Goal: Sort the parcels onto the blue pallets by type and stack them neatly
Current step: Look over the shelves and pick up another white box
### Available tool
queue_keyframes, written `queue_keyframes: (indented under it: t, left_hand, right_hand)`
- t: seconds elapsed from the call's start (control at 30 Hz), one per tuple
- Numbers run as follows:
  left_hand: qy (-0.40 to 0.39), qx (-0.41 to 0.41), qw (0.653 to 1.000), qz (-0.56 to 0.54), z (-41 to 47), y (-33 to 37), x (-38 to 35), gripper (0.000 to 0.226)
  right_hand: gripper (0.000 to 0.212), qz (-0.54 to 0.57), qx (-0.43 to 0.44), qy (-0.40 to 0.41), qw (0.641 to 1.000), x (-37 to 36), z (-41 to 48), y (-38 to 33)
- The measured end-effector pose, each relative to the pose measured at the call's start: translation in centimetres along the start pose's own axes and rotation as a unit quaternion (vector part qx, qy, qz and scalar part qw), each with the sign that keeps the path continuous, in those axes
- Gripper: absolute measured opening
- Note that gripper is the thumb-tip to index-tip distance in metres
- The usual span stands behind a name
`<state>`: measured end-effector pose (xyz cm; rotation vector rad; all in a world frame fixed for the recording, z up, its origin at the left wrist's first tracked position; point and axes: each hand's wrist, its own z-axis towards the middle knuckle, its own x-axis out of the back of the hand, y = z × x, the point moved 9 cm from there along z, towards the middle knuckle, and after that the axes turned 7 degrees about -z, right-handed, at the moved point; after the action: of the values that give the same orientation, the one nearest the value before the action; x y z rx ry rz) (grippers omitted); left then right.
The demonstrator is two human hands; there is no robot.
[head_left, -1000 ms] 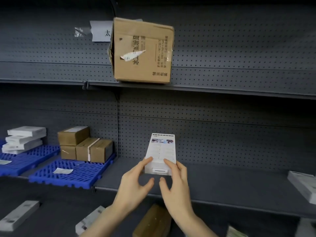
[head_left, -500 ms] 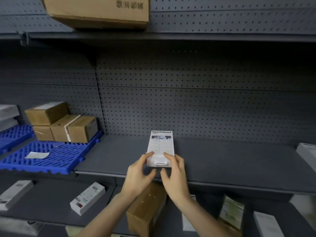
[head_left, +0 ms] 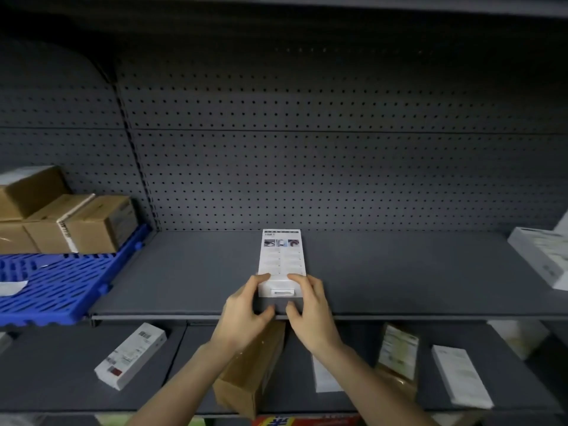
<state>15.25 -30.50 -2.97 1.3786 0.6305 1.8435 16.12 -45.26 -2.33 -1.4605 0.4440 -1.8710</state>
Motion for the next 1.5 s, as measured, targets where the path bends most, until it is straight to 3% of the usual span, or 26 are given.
queue_keyframes:
  t: [0.2,0.33,0.53,0.67,0.8,1.0,1.23,1.5]
  left_hand:
    - [-0.034,-0.009,0.999,0.003,1.3,-0.5,-1.1,0.066]
    - [-0.033,-0.008,0.999,0.008,1.1,-0.8,-1.3,0.071]
    - [0.107,-0.069,0.992,-0.017,-0.2,2.4,0.9,0.054]
    - [0.11,-0.102,0.987,-0.056,-1.4,5.9,-1.4,0.049]
    - [0.022,-0.153,0.987,-0.052,-2.8,10.2,-8.1,0.046]
    - [-0.076,-0.148,0.985,-0.04,-4.5,14.8,-21.3,0.044]
    - [-0.1,-0.031,0.99,-0.098,-6.9,17.6,-35.6,0.04]
    - [-0.239,0.084,0.964,-0.083,-8.5,13.8,-51.1,0.052]
  right_hand:
    - [0.072,-0.065,-0.018,-0.041,0.997,-1.4,0.3,0.6]
    - [0.077,-0.068,-0.031,-0.057,0.996,-1.7,-0.1,0.8]
    - [0.064,-0.052,-0.027,-0.007,0.998,0.7,-1.4,1.8]
    - [0.045,-0.032,-0.011,0.058,0.998,4.0,-2.9,3.6]
    - [0.03,-0.015,-0.003,0.111,0.994,8.2,-4.7,6.4]
    - [0.025,-0.031,-0.014,0.102,0.994,15.7,-9.7,15.4]
    - [0.029,-0.058,-0.119,0.07,0.989,22.5,-16.0,31.7]
    - [0.044,-0.059,-0.235,0.002,0.97,22.5,-20.4,46.5]
